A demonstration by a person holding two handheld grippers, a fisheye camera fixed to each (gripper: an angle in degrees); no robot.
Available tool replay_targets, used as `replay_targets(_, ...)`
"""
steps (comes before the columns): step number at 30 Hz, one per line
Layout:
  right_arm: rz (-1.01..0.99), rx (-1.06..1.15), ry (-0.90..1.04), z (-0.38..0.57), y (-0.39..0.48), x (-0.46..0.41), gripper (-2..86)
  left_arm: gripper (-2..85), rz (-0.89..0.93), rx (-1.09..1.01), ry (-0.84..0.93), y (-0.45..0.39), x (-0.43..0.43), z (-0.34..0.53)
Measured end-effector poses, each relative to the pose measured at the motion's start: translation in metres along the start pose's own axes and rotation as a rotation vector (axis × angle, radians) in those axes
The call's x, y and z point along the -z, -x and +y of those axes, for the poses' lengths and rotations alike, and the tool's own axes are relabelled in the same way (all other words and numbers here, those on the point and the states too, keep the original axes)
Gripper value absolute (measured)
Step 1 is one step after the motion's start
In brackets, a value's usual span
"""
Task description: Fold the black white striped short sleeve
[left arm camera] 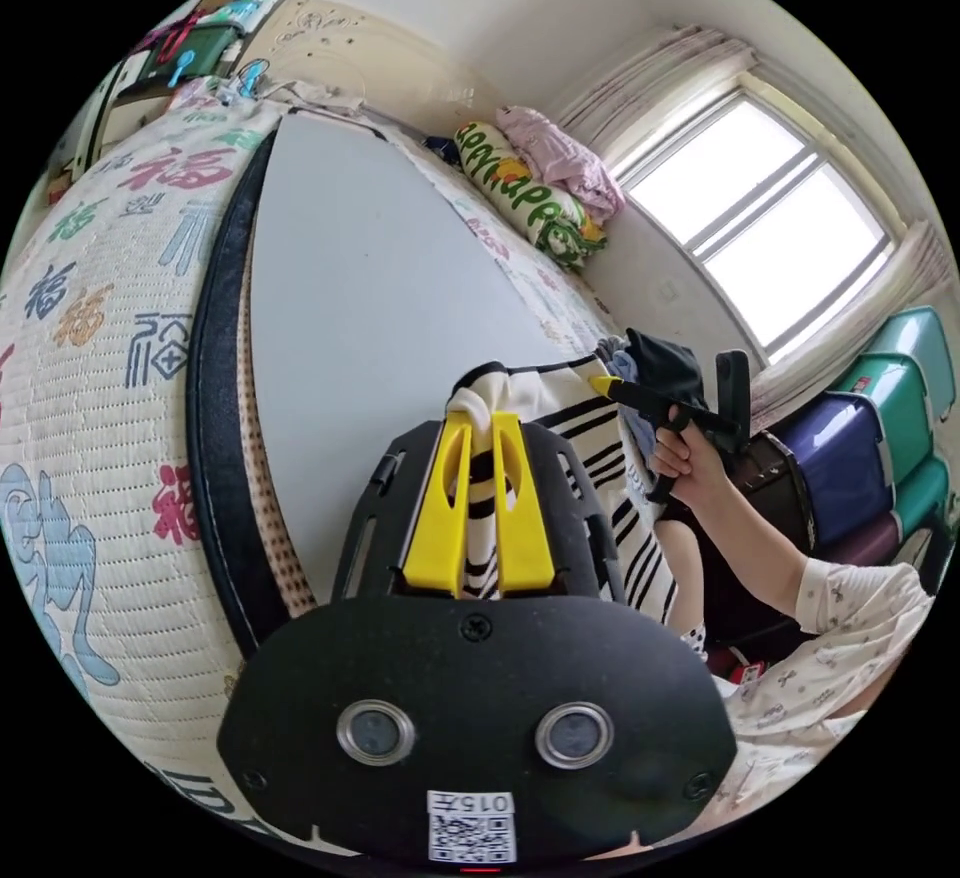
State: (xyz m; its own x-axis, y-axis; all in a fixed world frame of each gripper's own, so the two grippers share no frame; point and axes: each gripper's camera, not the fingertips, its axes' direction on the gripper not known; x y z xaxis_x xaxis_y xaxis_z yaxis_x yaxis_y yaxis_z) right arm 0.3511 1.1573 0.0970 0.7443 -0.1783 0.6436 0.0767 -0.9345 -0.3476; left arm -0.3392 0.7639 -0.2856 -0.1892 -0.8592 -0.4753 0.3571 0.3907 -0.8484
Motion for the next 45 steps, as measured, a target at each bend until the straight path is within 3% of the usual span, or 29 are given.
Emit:
replay_targets(5,-0.071,0.048,-0.226,0.085,0.07,0.115,0.7,1.1,0.043,-0.139,-0.149,-0.046,0.098,0.031)
replay_targets(10,-0.12,0.013,-0.568,0.208,0.159,0.256,0.6,0.4,0.047,-0.314,-0.333,-0.13,0.231,0.066)
replay_targets(15,-0.213,-0.037,-0.828,0.304,0.248,0.36,0.5,0.0,0.011,-0.313,-0.572,-0.219,0.345,0.122)
replay_targets(22,-0.295,0.111,-1.134,0.424,0.354,0.496,0.6,-0.1,0.045,-0.407,-0.87,-0.355,0.456,0.196)
replay_targets(26,-0.296,0.177,-1.221,0.475,0.388,0.537,0.5,-0.2,0.087,-0.42,-0.936,-0.377,0.489,0.211)
replay_targets(28,-0.303,0.173,-1.255,0.501,0.398,0.552,0.5,-0.2,0.205,-0.424,-0.945,-0.38,0.499,0.214)
replay_targets(34,-0.321,0.16,-1.256,0.54,0.408,0.57,0.5,-0.2,0.327,-0.394,-0.992,-0.384,0.515,0.214)
replay_targets(41,-0.352,0.219,-1.236,0.549,0.408,0.571,0.6,-0.2,0.306,-0.44,-0.957,-0.387,0.527,0.198)
replay_targets(45,-0.36,0.207,-1.181,0.545,0.366,0.55,0.6,-0.2,0.251,-0.475,-0.886,-0.367,0.522,0.181)
